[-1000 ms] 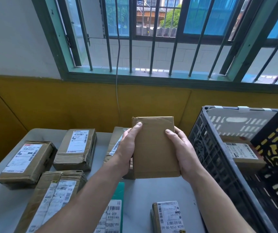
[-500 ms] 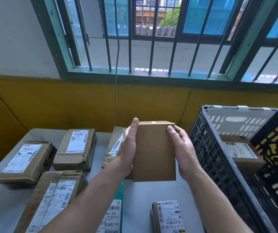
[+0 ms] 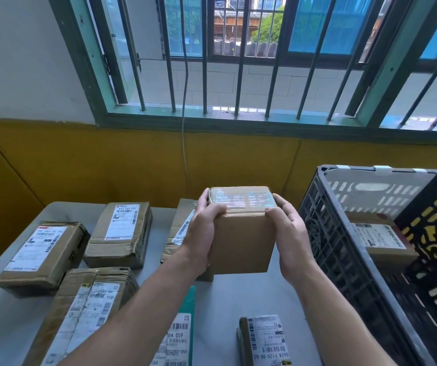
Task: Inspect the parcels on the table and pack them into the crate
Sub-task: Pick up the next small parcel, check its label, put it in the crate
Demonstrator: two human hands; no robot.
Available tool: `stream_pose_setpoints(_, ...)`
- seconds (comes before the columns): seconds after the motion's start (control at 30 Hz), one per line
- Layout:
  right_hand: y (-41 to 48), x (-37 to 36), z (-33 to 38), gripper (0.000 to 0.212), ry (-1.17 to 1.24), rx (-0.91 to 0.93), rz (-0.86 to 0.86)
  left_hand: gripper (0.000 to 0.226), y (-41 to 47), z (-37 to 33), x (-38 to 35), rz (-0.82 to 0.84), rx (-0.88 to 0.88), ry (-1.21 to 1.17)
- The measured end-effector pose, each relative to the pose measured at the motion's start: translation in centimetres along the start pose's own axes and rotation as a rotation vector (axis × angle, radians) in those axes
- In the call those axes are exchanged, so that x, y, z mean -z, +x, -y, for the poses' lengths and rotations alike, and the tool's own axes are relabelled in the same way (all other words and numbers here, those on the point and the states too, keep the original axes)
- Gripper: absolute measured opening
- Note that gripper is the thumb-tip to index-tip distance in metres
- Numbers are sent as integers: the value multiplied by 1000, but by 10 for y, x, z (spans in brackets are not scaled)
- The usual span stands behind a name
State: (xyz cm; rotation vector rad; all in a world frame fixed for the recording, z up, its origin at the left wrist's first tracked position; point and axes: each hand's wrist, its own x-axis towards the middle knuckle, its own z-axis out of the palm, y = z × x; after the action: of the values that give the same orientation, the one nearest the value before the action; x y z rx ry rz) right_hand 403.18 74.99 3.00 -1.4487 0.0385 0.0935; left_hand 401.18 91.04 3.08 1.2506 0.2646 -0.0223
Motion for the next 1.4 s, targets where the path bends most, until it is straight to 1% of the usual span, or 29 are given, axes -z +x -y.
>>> stream_pose_setpoints(0.07, 1, -2, 0, 62, -12, -2, 3, 48, 0, 0, -2, -41, -2, -25)
stream_pose_setpoints(0.13, 3, -2, -3, 58, -12, 8, -9, 40, 0, 1, -4, -73, -9, -36)
stream_pose_setpoints(0.23, 4, 0, -7, 50, 12, 22, -28, 21, 0, 1, -6, -118, -15, -41)
stream_pose_setpoints(0.27, 4, 0, -8, 50, 17, 23, -29, 18, 0, 0, -6, -125, -16, -41)
stream_pose_setpoints(0.4, 4, -1, -7, 53, 6, 27, -26, 26, 0, 0, -5, -108, -20, -33)
stream_pose_setpoints(0.47, 5, 0, -6, 55, 8, 21, -21, 23, -1, 1, -5, -101, -23, -39)
stream_pose_setpoints(0.57, 4, 1, -4, 52, 9, -2, -16, 19, -3, 1, -4, -101, -25, -34)
stream_pose_setpoints(0.63, 4, 1, -4, 44, 3, -1, -33, 24, -4, 1, -5, -107, -35, -3)
stream_pose_setpoints(0.73, 4, 1, -5, 28, -31, 18, -76, 30, -4, 3, -7, -150, -64, 165)
stream_pose_setpoints(0.77, 4, 1, -6, 27, -32, 21, -86, 38, -4, 3, -7, -164, -58, 206)
stream_pose_setpoints(0.83, 5, 2, -7, 26, -8, 22, -90, 78, -3, 5, -7, -169, 19, 235)
stream_pose_setpoints(0.87, 5, 3, -8, 25, 2, 24, -82, 94, -3, 6, -7, -165, 72, 210)
stream_pose_setpoints(0.9, 5, 3, -9, 25, 4, 25, -70, 101, -6, 4, -7, -163, 104, 161)
stream_pose_setpoints(0.93, 4, 3, -9, 25, -2, 23, -54, 103, -8, 3, -7, -160, 118, 105)
stream_pose_setpoints(1.0, 2, 3, -9, 29, -32, 12, -19, 98, -8, 2, -8, -160, 119, 0)
stream_pose_setpoints(1.07, 1, 4, -8, 28, -106, 13, -16, 84, -6, 4, -8, -171, 109, -72)
stream_pose_setpoints(1.17, -1, 2, -6, 13, -210, 2, -71, 54, -6, 3, -7, -209, 92, -97)
stream_pose_setpoints(1.2, -1, 0, -6, 12, -235, -2, -81, 50, -6, 2, -7, -224, 67, -100)
stream_pose_setpoints(1.27, -3, -4, -7, 18, -268, -17, -81, 62, -6, 0, -8, -227, 28, -122)
stream_pose_setpoints(1.33, -5, -8, -6, 30, -293, -23, -56, 75, -6, -1, -10, -219, 8, -139)
stream_pose_setpoints(1.4, -9, -12, -3, 40, -290, -24, -14, 81, -7, -1, -10, -216, 8, -174)
